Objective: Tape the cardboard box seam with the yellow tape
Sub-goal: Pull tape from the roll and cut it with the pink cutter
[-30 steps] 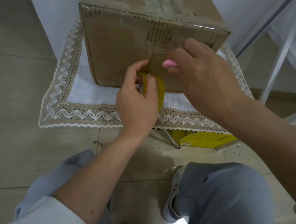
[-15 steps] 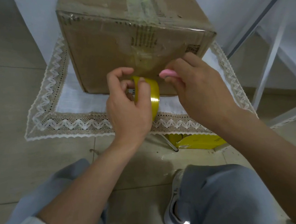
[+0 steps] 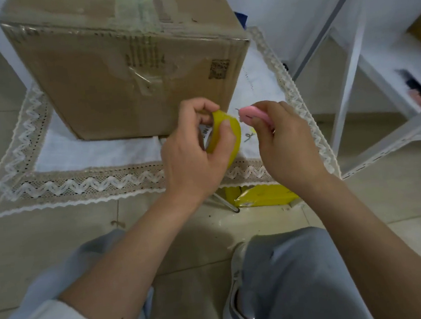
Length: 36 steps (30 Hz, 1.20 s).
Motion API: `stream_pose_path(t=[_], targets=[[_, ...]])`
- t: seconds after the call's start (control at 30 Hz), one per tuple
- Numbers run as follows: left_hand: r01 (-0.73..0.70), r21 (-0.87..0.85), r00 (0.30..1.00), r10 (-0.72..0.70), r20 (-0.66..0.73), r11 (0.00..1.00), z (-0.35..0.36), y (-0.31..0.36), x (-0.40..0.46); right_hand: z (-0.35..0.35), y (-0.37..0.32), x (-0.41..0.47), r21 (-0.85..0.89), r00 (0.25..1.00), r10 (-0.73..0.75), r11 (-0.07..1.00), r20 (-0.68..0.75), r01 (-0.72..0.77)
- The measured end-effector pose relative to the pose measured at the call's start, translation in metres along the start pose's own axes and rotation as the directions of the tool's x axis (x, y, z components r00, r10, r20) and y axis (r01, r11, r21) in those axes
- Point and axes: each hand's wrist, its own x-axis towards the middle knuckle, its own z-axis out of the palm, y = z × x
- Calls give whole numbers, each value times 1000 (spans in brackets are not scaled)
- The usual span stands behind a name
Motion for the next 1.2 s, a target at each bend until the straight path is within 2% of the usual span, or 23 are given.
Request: stream_pose_path(t=[0.17, 0.3, 0.5, 0.87, 1.2], targets=[[-95, 97, 984, 78, 160, 991, 29, 6, -4, -10, 41, 1, 55, 981, 193, 980, -17, -192], [-252, 155, 946, 209, 249, 955, 56, 7, -2, -15, 71, 6, 126, 946, 314, 945, -82, -303], [-277, 316, 936, 181, 301, 907, 87, 1, 5, -12, 99, 34, 187, 896, 427, 897, -126, -401], [-336, 457, 922, 189, 338, 824, 120, -16, 9, -13, 119, 47, 249, 891, 438, 881, -115, -401], [-296, 532, 940, 142, 312, 793, 126, -25, 10, -12, 129, 50, 255, 883, 459, 870, -99, -423]])
